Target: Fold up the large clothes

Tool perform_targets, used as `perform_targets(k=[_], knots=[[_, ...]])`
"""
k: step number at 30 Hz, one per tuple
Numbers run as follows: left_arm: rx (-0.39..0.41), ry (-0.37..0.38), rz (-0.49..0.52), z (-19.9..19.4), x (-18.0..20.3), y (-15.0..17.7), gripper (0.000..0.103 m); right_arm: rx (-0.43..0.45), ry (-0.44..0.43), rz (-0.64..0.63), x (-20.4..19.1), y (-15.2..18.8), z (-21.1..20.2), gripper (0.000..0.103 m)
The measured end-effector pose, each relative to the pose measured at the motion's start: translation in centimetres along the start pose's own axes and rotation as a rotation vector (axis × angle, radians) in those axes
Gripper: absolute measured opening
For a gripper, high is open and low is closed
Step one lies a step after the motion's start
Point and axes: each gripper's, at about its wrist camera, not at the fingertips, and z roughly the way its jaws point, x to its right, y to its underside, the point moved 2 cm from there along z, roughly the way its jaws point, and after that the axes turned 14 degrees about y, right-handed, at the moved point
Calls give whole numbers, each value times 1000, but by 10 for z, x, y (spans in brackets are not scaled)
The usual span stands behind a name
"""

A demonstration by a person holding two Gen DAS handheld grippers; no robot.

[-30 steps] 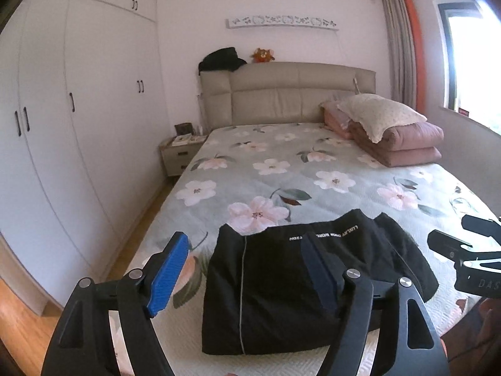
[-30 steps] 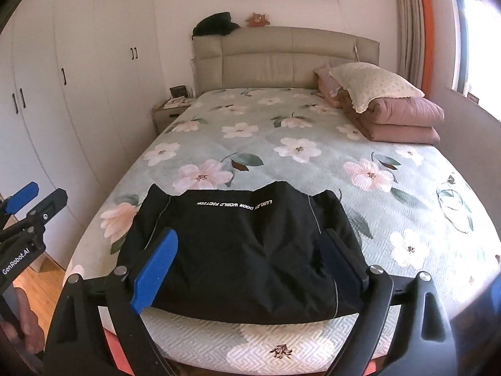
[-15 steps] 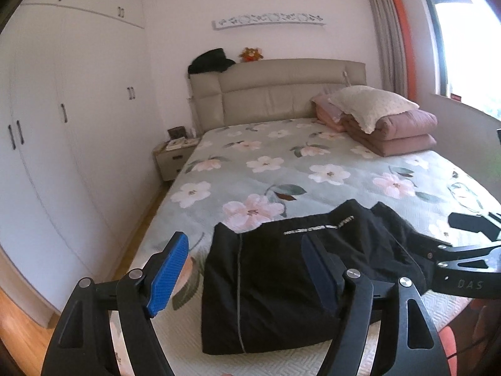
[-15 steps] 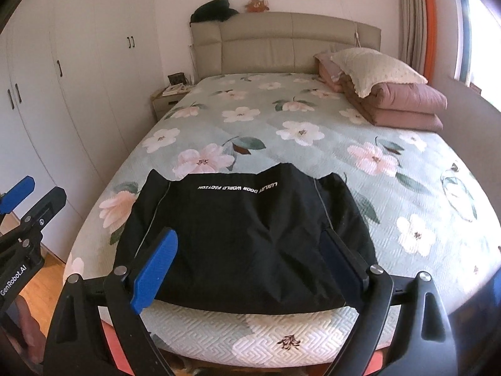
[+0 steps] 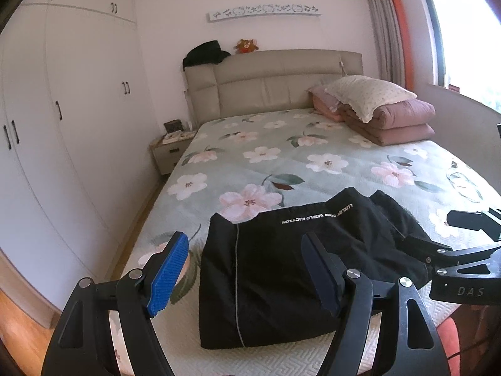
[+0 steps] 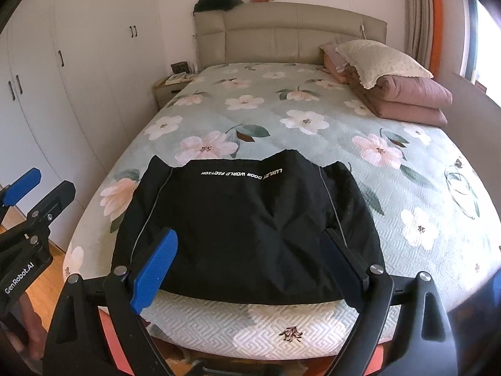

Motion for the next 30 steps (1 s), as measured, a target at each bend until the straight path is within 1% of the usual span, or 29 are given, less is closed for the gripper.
perform_targets(k=[7, 16, 19, 25, 30], knots=[[-17, -3, -1, 3, 1, 4, 76, -5, 0, -14, -4, 3, 0, 94], [-39, 6, -30, 10, -6, 6, 76, -20, 8, 7, 4, 2, 6, 94], [-31, -6, -24, 12, -7, 6, 76, -24, 3, 13, 6, 2, 8, 94], [-47, -20, -25, 21, -5, 7, 76, -33, 4, 15, 7, 1, 14, 94], [-34, -53, -22, 23, -3, 8, 76, -44, 5, 9, 6, 1, 19, 94]])
